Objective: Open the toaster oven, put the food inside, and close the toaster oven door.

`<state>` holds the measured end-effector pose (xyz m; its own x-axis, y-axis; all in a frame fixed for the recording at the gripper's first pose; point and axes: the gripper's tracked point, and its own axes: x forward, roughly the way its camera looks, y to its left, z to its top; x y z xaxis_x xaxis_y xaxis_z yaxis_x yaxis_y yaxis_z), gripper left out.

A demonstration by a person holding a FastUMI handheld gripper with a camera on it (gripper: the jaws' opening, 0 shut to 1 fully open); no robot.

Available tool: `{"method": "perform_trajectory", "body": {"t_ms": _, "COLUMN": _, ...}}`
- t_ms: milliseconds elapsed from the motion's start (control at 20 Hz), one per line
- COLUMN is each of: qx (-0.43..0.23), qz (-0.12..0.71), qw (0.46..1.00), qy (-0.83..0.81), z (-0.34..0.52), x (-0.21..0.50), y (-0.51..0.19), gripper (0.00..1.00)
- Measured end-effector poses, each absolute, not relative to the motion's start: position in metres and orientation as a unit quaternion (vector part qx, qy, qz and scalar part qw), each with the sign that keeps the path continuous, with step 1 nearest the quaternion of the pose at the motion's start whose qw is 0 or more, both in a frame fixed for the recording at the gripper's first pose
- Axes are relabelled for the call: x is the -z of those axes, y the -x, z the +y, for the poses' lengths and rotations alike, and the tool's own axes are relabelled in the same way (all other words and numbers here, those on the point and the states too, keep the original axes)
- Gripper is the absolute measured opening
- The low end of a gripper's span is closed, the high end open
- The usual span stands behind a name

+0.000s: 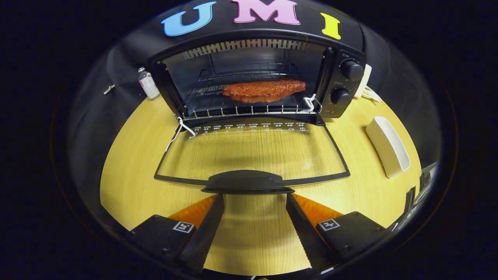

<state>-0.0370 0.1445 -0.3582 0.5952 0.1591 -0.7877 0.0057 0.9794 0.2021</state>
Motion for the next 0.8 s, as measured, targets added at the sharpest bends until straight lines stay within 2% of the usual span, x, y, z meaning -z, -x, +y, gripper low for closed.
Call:
{"method": "perform_trajectory", "body": {"t_ms": 400, "qx": -0.042, "qz": 0.419, "qw": 0.901, "qy": -0.102, "z": 0.138, "x": 0.323, "y": 0.036, "gripper": 0.99}}
{"method": "perform_trajectory", "body": {"t_ms": 800, "qx": -0.046, "qz": 0.334, "qw": 0.938, "qy": -0.085, "z": 0.123, "x": 0.254, "y": 0.016, "gripper": 0.96}}
